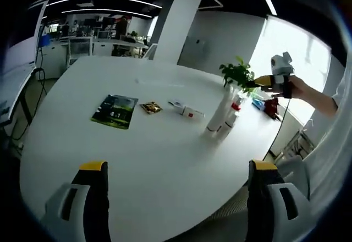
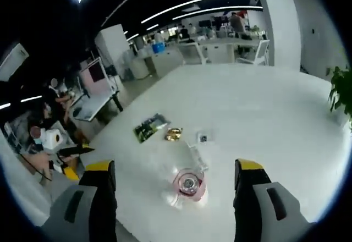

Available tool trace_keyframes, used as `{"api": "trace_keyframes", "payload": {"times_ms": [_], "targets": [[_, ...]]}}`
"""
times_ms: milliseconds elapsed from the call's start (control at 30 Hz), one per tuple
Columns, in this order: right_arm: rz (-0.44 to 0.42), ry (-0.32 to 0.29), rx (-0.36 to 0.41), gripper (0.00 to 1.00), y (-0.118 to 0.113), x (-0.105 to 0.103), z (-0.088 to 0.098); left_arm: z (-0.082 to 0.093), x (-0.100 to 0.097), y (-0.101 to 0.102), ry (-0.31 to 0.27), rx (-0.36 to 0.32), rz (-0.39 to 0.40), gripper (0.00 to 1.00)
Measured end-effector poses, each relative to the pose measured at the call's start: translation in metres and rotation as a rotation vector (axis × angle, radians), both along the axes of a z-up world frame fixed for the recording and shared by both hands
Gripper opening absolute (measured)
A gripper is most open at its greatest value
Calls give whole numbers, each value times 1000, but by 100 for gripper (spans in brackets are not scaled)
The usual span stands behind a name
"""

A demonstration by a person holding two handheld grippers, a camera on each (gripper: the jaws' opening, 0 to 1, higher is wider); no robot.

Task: Arrange the skincare products in the storage area until every visible bottle or jar stands upright without overlapping.

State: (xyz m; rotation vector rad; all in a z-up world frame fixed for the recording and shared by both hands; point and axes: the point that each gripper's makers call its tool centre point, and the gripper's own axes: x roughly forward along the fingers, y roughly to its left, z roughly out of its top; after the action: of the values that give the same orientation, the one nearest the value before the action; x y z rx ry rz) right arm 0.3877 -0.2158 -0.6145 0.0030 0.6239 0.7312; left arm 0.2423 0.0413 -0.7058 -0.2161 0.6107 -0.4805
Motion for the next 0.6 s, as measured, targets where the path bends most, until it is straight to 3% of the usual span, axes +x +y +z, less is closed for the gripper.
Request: {"api": "trace_keyframes", "payload": {"times_ms": [133, 300, 467, 533, 600], "targets": [[0, -111, 4, 89, 8, 22, 30, -4, -2, 5, 10, -5, -1, 98], [9, -147, 13, 76, 22, 30, 50, -19, -10, 5, 48, 4, -27, 97], [28, -175, -55, 81, 38, 22, 54, -35, -24, 3, 74, 20, -38, 97], [45, -171, -43, 79, 47, 14, 59, -36, -27, 5, 62, 75, -59, 96], [48, -169, -21, 78, 52, 10, 65, -25, -20, 3, -14, 98, -67, 95]]}}
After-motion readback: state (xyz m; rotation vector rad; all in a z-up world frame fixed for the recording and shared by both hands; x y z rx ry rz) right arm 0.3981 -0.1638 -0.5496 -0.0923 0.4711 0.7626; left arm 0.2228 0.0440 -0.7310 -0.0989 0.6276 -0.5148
